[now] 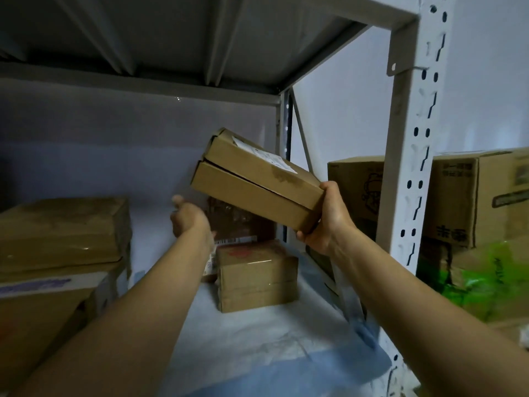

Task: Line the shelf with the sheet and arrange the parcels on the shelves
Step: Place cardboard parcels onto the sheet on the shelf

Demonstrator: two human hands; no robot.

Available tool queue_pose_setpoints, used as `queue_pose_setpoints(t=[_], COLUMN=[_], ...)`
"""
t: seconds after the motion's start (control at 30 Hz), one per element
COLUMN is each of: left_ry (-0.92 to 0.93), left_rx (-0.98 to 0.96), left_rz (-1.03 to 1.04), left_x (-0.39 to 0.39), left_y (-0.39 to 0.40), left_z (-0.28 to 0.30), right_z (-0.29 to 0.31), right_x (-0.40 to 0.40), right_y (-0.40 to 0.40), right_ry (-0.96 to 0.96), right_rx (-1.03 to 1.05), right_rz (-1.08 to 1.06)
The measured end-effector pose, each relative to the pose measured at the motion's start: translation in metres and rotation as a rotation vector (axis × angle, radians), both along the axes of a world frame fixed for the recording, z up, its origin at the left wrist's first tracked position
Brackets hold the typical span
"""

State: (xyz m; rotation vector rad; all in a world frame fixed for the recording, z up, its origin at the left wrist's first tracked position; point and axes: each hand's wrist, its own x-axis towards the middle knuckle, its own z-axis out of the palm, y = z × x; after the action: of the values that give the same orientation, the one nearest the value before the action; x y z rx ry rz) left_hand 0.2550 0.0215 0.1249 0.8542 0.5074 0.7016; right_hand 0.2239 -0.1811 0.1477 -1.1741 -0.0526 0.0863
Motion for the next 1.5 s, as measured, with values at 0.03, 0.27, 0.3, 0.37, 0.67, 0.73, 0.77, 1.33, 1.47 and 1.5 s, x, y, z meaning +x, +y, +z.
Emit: queue_pose_setpoints(t=[0.03, 0.27, 0.3, 0.37, 0.67, 0.73, 0.77, 1.33, 1.47, 1.5], left_ry=[-0.044, -0.132, -0.097, 0.013, 0.422, 0.464, 0.480, 0.511, 0.485, 0.501], left_rx=[0.008, 0.416, 0.501, 0.687, 1.009, 1.041, 1.048, 1.090, 1.227, 1.293], left_rz=[-0.011, -0.080, -0.091, -0.081, -0.125, -0.146, -0.170, -0.539, -0.442, -0.419], left_x=[-0.018, -0.119, -0.125, -0.141, -0.181, -0.180, -0.179, -0.171, -0.174, -0.175], left_y=[-0.006, -0.025, -0.028, -0.035, -0.031, -0.028, -0.026, -0.003, -0.008, -0.010], left_z=[0.002, -0.006, -0.007, -0.013, -0.039, -0.047, -0.052, -0.071, -0.072, -0.072], right_z=[-0.001, -0.014, -0.016, -0.020, -0.046, -0.054, -0.057, -0.072, -0.065, -0.069], right_x=[-0.006, -0.052, -0.056, -0.069, -0.098, -0.093, -0.088, -0.063, -0.060, -0.059], right_y=[-0.001, -0.008, -0.010, -0.014, -0.036, -0.034, -0.033, -0.025, -0.040, -0.042], right_ry=[0.014, 0.000, -0.002, 0.006, 0.050, 0.039, 0.033, -0.141, -0.137, -0.199], right_rx=[0.011, -0.085, -0.100, -0.163, -0.604, -0.645, -0.663, -1.020, -1.022, -1.119], right_rz=[0.001, -0.069, -0.078, -0.109, -0.085, -0.065, -0.064, -0.070, 0.176, 0.172])
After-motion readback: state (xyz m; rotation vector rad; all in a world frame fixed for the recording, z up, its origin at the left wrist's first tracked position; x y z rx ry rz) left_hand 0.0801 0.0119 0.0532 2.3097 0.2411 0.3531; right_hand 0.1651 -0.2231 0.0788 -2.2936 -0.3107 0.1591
